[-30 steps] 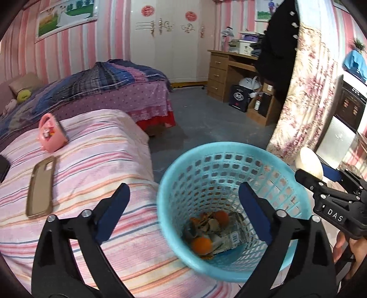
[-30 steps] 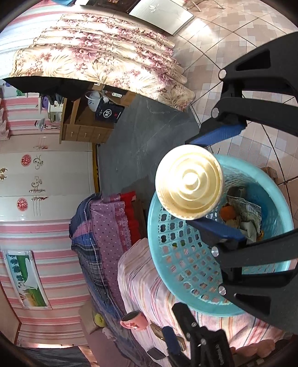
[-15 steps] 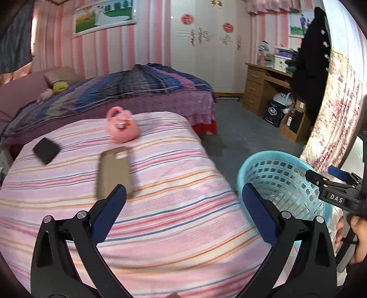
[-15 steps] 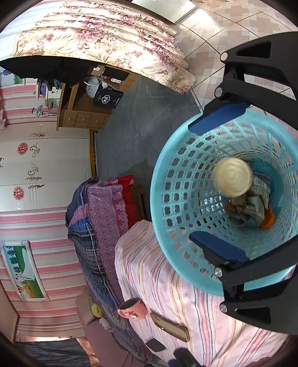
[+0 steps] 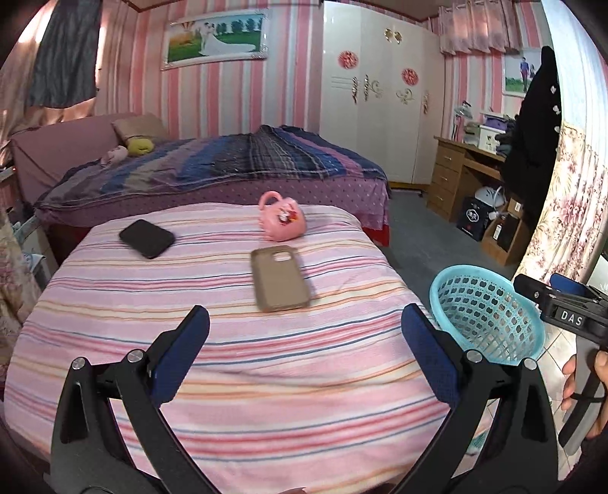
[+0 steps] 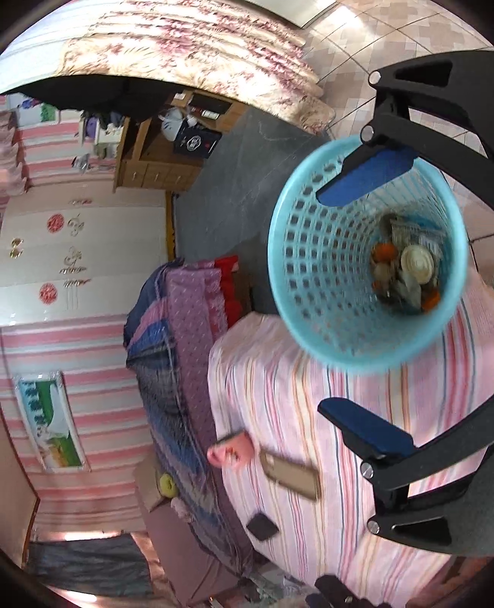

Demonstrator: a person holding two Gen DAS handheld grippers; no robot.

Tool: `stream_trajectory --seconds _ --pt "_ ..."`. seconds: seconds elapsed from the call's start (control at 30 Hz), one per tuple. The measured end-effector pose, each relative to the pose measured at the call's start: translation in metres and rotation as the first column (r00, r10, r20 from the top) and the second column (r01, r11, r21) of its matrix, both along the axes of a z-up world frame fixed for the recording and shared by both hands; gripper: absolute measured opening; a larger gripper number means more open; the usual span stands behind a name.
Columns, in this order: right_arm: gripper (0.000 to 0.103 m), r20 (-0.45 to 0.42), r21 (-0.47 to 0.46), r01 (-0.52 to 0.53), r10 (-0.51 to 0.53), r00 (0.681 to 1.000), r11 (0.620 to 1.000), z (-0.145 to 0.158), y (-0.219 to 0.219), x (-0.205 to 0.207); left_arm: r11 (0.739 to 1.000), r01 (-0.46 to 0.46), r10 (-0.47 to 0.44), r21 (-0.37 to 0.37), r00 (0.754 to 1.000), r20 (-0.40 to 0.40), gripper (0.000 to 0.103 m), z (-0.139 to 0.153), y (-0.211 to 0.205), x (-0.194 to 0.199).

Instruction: Collect trash

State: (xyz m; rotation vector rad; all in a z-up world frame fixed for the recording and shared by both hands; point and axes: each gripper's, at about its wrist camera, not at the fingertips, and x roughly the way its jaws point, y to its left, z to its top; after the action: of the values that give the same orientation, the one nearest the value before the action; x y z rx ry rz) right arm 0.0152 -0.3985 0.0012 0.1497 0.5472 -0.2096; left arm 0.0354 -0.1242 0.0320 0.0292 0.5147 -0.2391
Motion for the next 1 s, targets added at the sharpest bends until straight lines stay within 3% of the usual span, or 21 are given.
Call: stream_trajectory --seconds 0.4,1.0 --pt "0.098 0.067 -0.049 -0.120 0.123 0.990 0.992 0.001 0.098 -0.039 0.996 -0.085 0.085 -0.006 0.996 0.031 0.098 0.000 0.057 -0.043" --pt "0.098 0.126 -0.086 -0.140 0.150 0.981 0.986 -0.002 0.133 -0.058 0.993 -0.119 0.120 -0.026 0.992 0.039 0.098 -0.011 0.083 -0.059"
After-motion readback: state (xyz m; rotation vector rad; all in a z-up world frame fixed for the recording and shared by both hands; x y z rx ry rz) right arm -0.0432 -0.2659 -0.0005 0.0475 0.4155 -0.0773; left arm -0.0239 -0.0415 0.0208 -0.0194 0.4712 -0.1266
